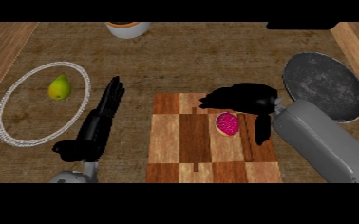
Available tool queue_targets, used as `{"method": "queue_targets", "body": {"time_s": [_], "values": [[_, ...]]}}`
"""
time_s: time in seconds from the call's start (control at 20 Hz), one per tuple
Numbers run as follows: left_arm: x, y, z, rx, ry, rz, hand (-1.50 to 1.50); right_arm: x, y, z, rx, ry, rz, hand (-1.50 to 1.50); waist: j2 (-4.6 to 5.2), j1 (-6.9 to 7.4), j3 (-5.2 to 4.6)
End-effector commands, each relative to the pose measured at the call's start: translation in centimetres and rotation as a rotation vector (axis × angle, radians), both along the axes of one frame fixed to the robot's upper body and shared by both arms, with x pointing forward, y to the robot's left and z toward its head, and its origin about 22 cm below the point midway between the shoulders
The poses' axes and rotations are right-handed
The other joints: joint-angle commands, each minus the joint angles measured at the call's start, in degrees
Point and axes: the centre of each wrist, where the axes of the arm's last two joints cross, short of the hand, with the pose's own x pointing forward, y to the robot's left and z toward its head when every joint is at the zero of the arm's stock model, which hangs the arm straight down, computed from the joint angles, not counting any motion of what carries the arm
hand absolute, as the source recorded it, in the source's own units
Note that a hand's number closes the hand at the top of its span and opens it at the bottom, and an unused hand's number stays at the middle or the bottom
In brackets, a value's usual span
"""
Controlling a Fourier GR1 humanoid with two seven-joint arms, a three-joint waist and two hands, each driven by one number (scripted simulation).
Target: Pick the cupcake from the cutting board and place it in the pan
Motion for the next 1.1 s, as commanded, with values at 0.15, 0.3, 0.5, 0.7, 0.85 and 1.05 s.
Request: {"method": "queue_targets", "body": {"time_s": [0.15, 0.3, 0.5, 0.7, 0.85, 1.05], "values": [[0.2, 0.1, 0.4, 0.007, -0.011, -0.004, 0.0, 0.7, 1.0, -0.2, -0.019, -0.003, -0.029, -1.5, 0.0, 0.03, 0.0], [-0.4, 0.7, 0.9, -0.004, 0.003, 0.003, 0.0, 1.1, -3.3, -1.8, 0.005, 0.011, -0.052, -1.5, 0.08, 0.18, 0.02], [-1.5, 1.2, 1.6, -0.002, -0.011, -0.009, 0.0, 2.2, 0.2, -1.3, 0.054, 0.041, -0.06, -1.5, 0.04, 0.37, 0.01], [0.6, 0.1, 1.3, -0.014, -0.005, 0.009, 0.0, 1.7, 0.9, -4.0, 0.008, 0.051, -0.062, -1.5, 0.08, 0.21, 0.01], [0.1, -0.2, 0.1, -0.001, -0.003, -0.009, 0.0, 0.0, 1.0, -4.9, 0.006, 0.03, -0.07, -1.5, 0.01, -0.05, 0.0], [0.1, -0.9, 0.4, -0.008, -0.005, -0.006, 0.0, -1.0, 1.0, -7.7, -0.052, 0.038, -0.069, -1.5, 0.0, -0.15, 0.0]]}}
